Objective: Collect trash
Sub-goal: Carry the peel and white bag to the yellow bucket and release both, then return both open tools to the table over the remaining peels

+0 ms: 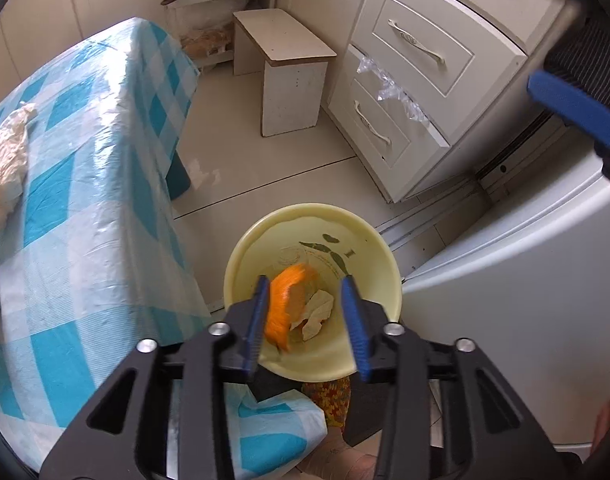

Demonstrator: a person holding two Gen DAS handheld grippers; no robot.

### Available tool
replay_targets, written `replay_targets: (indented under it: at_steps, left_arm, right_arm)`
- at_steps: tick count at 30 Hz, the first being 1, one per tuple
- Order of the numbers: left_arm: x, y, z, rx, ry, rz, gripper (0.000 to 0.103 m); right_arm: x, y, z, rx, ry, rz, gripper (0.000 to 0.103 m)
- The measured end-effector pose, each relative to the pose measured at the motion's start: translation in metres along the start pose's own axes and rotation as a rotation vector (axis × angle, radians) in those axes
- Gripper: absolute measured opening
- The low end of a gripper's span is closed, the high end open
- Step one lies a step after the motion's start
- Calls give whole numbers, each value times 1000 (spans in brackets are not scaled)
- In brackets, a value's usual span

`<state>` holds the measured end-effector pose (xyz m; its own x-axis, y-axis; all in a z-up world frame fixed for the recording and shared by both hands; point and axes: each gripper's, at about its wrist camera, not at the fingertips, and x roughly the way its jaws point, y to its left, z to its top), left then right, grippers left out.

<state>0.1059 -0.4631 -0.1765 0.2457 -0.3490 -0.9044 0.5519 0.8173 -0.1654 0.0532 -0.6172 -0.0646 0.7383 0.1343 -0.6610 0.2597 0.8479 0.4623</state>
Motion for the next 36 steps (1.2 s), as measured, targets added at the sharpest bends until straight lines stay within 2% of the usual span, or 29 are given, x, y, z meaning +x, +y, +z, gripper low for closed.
replay_targets:
  at_steps: [7, 14, 19, 25, 27, 29, 33, 36]
  left_arm:
    - [-15, 3, -2, 46, -33, 41, 56]
    - [-70, 30, -14, 128, -133, 159, 74]
    - [-110, 61, -20, 184, -217, 262, 78]
    - [-146, 113, -15, 158, -269, 306, 80]
    - [-160, 138, -13, 113, -295, 310, 82]
    - [-174, 171, -11, 25, -320, 303, 84]
    - [-193, 253, -12, -195, -322, 291, 85]
    - [-202, 315, -22, -369, -311, 315, 85]
  right_arm:
    - [-6, 12, 12, 28, -29, 31, 71]
    - [-3, 36, 16, 17, -46, 67, 74]
    - [13, 61, 17, -9, -22, 86, 75]
    - [37, 97, 11, -67, 24, 91, 75]
    - [45, 110, 8, -90, 36, 94, 75]
    - [53, 121, 5, -109, 50, 94, 75]
    - [70, 147, -1, -152, 80, 98, 75]
    - [82, 165, -7, -190, 102, 100, 75]
